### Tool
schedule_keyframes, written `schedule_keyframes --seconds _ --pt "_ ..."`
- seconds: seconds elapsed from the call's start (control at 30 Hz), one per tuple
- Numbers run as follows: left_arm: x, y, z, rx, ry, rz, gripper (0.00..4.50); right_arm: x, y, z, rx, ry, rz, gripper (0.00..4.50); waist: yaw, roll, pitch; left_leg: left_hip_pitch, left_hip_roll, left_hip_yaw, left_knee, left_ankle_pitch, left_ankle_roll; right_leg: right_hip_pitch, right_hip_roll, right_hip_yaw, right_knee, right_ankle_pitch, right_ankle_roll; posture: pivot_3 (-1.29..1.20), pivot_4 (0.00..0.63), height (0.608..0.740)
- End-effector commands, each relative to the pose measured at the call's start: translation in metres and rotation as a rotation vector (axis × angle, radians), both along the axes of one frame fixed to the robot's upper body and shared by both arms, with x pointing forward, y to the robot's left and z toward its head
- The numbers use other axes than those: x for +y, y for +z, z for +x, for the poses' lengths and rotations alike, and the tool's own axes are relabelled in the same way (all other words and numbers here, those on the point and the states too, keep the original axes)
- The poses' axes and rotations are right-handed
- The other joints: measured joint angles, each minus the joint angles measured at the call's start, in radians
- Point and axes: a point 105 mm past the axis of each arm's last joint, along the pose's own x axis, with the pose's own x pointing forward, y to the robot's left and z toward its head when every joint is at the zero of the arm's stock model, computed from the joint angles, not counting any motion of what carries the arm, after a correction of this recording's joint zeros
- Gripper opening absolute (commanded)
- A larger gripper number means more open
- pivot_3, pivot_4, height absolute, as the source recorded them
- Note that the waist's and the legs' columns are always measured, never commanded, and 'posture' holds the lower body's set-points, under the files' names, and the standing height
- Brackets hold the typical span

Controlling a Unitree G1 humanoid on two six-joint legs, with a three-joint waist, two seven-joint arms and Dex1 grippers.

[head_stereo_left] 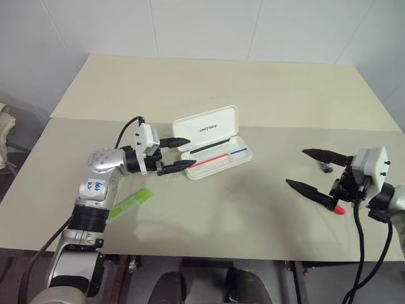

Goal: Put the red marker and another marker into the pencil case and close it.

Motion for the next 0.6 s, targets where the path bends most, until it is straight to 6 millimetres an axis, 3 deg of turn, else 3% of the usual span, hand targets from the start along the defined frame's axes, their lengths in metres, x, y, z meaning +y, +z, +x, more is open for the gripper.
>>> schedule_keyframes --seconds 0.03,0.43,0.6 --pt "0.002 0.000 -0.004 -0.015 0.015 0.032 1.81 0.013 0.007 0.000 -0.039 0.039 0.017 4.50 -0.001 0.000 0.000 0.000 0.000 0.000 0.000 0.000 0.000 0.000 0.000 0.000 0.000 0.000 0.000 0.00 0.150 0.740" --pt "-0.037 -0.021 -0.002 0.069 0.037 0.186 1.81 0.044 0.009 0.001 -0.058 0.164 0.062 4.50 0.001 -0.001 0.000 0.000 0.000 0.000 0.000 0.000 0.000 0.000 0.000 0.000 0.000 0.000 0.000 0.00 0.150 0.740" --pt "-0.039 -0.031 -0.002 0.107 0.040 0.237 1.81 0.051 0.010 0.000 -0.076 0.169 0.075 4.50 0.001 -0.001 0.000 0.000 0.000 -0.001 0.000 0.000 0.000 0.000 0.000 0.000 0.000 0.000 0.000 0.00 0.150 0.740"
